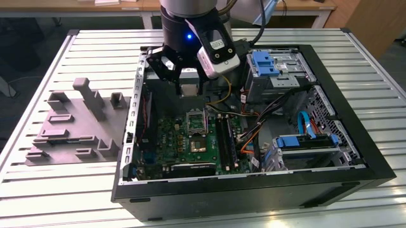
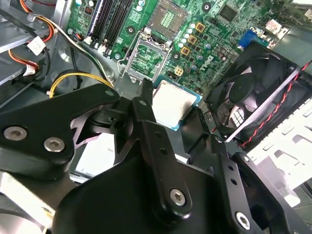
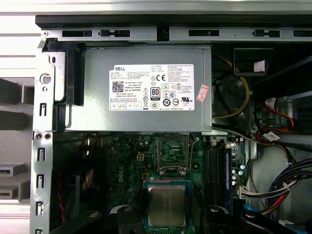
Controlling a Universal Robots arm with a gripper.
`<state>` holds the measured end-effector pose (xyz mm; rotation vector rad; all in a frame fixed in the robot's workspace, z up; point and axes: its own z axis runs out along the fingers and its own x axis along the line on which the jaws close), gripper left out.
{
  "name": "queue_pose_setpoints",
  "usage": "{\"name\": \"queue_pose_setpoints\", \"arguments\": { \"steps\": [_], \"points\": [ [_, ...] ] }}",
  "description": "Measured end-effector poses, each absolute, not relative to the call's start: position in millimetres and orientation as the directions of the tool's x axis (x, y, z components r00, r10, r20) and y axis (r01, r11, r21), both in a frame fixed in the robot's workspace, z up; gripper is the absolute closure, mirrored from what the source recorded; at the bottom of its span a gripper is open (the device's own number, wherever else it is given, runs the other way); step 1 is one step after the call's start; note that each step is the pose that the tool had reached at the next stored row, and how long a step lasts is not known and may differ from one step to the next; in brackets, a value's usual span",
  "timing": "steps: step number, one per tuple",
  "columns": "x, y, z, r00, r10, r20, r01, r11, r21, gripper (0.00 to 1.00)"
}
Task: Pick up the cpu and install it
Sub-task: 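Place the cpu into insertion slot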
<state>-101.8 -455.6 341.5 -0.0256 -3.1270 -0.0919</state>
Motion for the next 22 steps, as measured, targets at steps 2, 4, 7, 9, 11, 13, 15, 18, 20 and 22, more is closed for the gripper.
{"name": "queue_pose_setpoints", "arguments": {
  "steps": [2, 4, 7, 9, 11, 13, 15, 18, 20, 22],
  "points": [
    [-102, -456, 341, -1.000, 0.016, 0.013, 0.017, 0.998, 0.059, 0.53],
    [-102, -456, 341, -1.000, 0.016, 0.014, 0.017, 0.998, 0.059, 0.53],
    [-102, -456, 341, -1.000, 0.016, 0.014, 0.017, 0.998, 0.059, 0.53],
    [-102, -456, 340, -1.000, 0.016, 0.013, 0.017, 0.998, 0.059, 0.53],
    [-102, -456, 339, -1.000, 0.016, 0.014, 0.017, 0.998, 0.059, 0.53],
    [-102, -456, 337, -1.000, 0.016, 0.014, 0.017, 0.998, 0.059, 0.53],
    [-102, -456, 334, -1.000, 0.016, 0.014, 0.017, 0.998, 0.059, 0.53],
    [-102, -456, 329, -1.000, 0.016, 0.016, 0.017, 0.998, 0.059, 0.53],
    [-102, -456, 325, -1.000, 0.016, 0.017, 0.017, 0.998, 0.059, 0.53],
    [-102, -456, 322, -1.000, 0.016, 0.019, 0.017, 0.998, 0.059, 0.53]
  ]
}}
